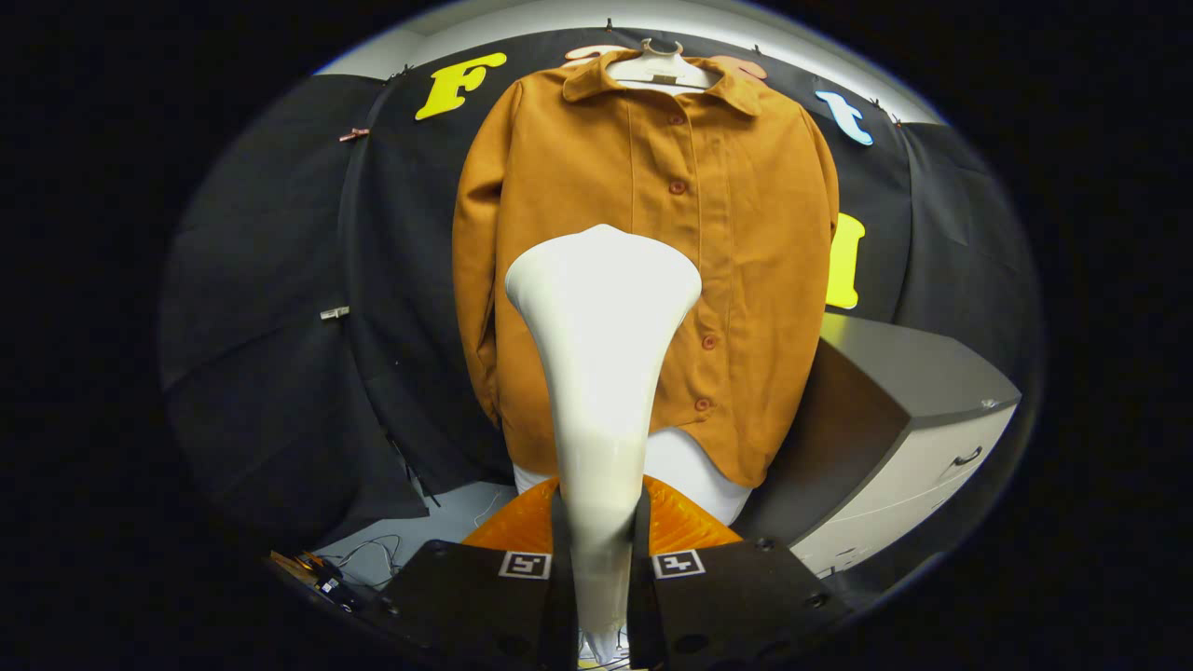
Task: Iron the clothes twice with a garment steamer, once on the left side and once on the right side.
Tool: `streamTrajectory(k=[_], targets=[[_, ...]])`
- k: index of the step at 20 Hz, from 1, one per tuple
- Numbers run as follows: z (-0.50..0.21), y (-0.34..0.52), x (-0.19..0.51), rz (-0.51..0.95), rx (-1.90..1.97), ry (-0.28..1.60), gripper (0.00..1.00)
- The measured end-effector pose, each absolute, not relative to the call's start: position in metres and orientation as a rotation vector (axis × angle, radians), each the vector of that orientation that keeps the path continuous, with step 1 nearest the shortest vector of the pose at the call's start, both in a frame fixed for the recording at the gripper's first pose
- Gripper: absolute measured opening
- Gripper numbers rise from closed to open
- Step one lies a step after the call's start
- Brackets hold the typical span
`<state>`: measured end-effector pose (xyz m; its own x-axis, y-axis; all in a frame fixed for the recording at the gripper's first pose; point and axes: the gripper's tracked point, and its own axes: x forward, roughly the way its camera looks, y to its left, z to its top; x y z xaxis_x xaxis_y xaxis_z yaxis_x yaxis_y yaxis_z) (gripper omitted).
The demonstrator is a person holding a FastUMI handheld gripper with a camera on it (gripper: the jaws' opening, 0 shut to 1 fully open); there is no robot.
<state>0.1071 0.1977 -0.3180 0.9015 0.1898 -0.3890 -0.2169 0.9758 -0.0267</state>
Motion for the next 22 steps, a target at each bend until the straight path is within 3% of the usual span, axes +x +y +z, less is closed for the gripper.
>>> streamTrajectory(k=[12,22], targets=[[-0.167,0.155,0.100,0.160,-0.044,0.224,0.24],[-0.081,0.116,0.081,0.150,0.006,0.147,0.24]])
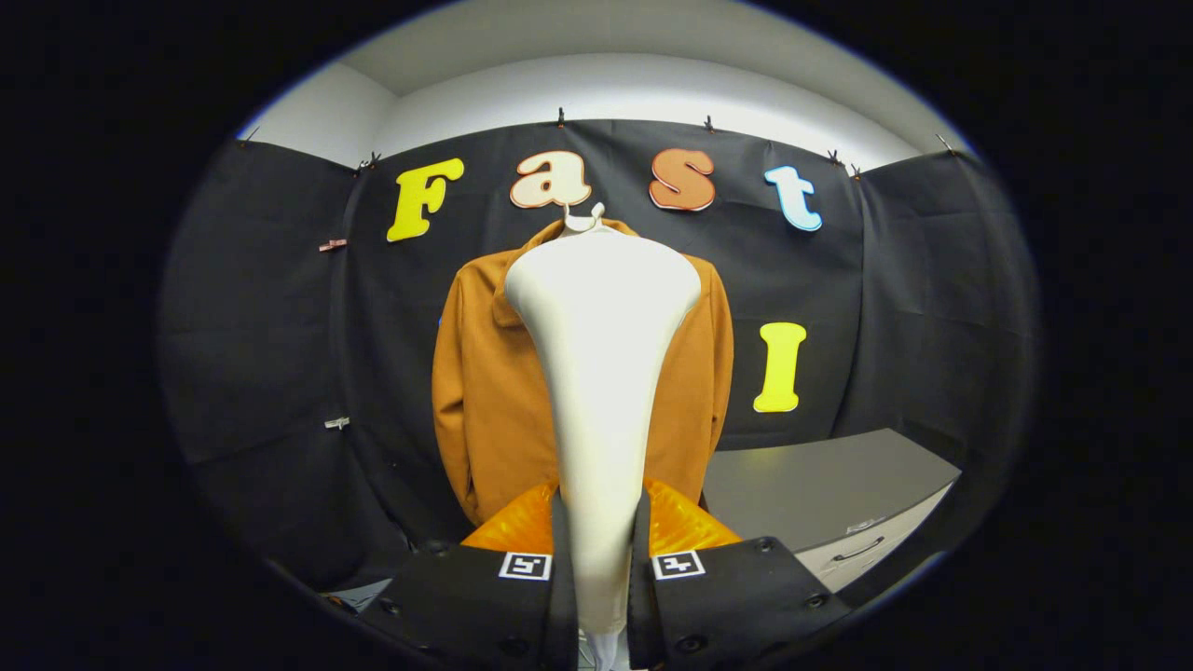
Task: Iron the clothes twice with a garment steamer, once on the left side and once on the right side.
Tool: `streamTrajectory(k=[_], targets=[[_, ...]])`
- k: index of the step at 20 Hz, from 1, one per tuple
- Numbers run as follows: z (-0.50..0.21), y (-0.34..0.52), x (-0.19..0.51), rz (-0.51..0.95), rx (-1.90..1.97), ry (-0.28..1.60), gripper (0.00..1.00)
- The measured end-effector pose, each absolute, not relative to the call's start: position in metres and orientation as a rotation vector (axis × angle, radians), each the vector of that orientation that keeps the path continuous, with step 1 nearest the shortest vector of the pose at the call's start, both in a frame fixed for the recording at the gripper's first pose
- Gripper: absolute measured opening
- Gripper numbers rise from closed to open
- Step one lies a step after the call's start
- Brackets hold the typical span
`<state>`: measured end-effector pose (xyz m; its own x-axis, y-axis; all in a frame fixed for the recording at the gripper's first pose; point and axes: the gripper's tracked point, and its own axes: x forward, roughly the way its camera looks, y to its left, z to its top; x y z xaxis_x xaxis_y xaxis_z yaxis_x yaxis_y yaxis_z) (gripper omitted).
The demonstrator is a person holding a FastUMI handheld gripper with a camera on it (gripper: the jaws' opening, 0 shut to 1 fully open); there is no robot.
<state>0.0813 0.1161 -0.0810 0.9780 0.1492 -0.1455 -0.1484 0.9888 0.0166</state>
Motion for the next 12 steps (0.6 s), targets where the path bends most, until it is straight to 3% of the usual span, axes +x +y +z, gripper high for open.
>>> streamTrajectory(k=[12], targets=[[-0.060,0.088,0.079,0.124,0.032,0.132,0.24]])
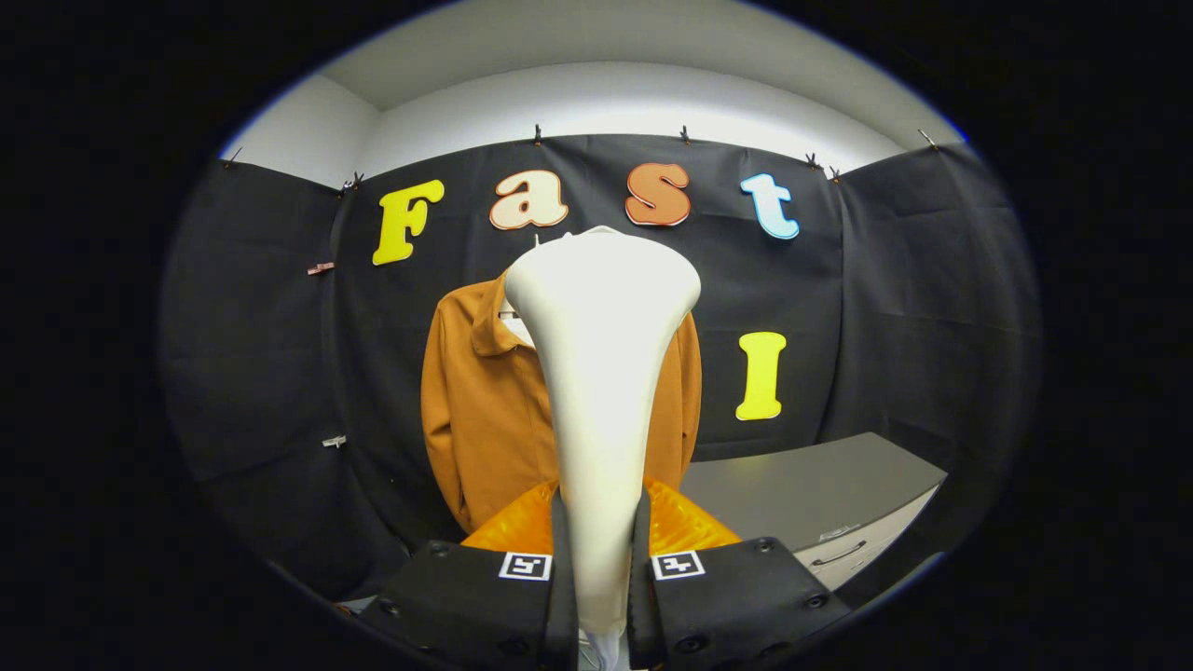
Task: Iron the clothes twice with a garment steamer, once on the left side and once on the right side.
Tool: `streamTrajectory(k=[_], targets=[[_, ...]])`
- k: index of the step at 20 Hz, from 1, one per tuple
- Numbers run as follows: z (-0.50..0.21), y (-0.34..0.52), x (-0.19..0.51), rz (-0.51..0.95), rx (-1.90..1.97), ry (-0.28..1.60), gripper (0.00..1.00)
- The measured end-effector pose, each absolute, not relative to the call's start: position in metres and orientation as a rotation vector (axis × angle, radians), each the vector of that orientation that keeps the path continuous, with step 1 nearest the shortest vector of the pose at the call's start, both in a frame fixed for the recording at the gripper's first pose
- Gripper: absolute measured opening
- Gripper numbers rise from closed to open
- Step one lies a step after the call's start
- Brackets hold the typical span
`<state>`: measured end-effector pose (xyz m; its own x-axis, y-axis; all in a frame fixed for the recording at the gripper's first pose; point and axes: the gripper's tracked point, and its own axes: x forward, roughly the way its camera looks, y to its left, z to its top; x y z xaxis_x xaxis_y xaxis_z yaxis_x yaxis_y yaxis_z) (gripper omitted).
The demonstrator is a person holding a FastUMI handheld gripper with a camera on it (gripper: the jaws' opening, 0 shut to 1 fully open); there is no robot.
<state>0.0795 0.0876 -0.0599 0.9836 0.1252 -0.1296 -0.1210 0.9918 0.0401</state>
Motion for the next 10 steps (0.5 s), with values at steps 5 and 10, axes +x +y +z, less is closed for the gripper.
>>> streamTrajectory(k=[5,10], targets=[[-0.054,0.081,0.083,0.110,0.044,0.122,0.24],[-0.048,0.077,0.083,0.108,0.042,0.109,0.24]])
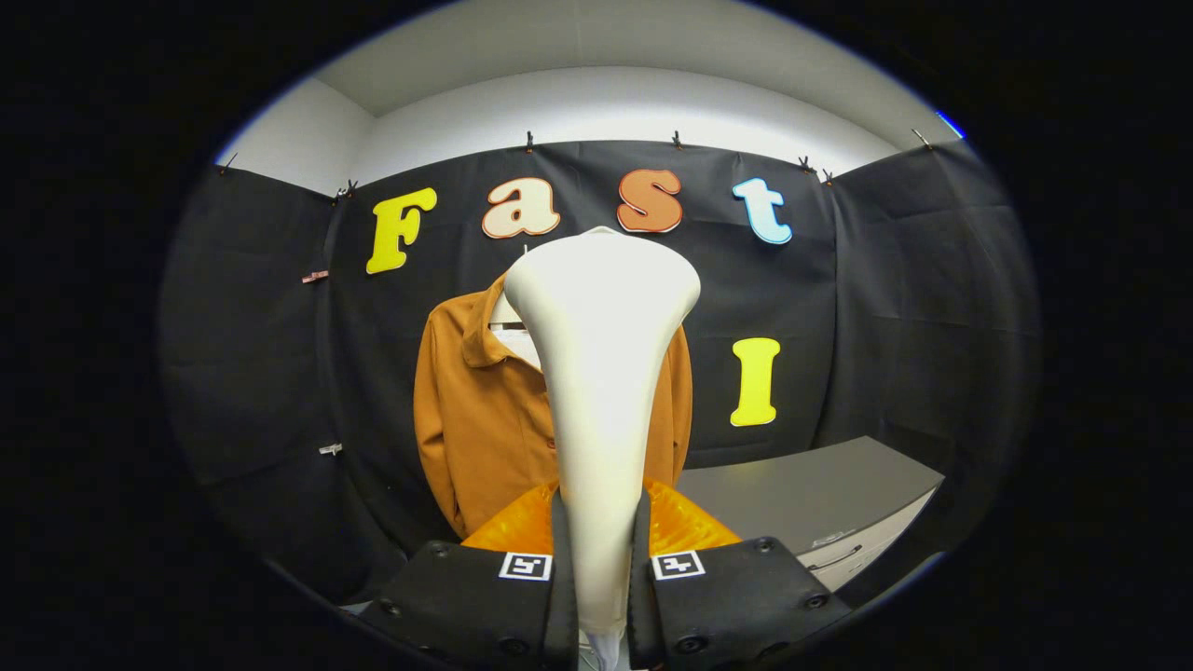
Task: Iron the clothes twice with a garment steamer, once on the left side and once on the right side.
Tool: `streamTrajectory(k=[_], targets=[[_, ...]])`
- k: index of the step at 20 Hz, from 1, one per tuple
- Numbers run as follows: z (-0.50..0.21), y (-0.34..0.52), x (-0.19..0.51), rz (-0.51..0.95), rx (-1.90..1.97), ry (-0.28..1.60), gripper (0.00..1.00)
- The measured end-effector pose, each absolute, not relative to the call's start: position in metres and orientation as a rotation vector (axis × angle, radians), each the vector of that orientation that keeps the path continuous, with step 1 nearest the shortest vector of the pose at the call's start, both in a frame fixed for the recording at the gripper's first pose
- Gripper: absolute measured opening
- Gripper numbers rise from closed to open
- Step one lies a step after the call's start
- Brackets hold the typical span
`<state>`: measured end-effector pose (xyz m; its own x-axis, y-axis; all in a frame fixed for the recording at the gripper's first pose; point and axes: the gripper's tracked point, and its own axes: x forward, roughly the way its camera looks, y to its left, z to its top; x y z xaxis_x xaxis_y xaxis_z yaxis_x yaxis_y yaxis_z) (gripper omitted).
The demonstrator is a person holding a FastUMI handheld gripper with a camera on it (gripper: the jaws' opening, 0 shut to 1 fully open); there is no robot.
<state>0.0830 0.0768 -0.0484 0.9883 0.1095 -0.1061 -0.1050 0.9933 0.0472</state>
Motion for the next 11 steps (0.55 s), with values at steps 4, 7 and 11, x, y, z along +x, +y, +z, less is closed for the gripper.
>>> streamTrajectory(k=[4,7,11], targets=[[-0.0489,0.0757,0.0829,0.107,0.040,0.113,0.24],[-0.0507,0.0747,0.0811,0.108,0.036,0.118,0.24],[-0.0480,0.0728,0.0800,0.103,0.033,0.117,0.24]])
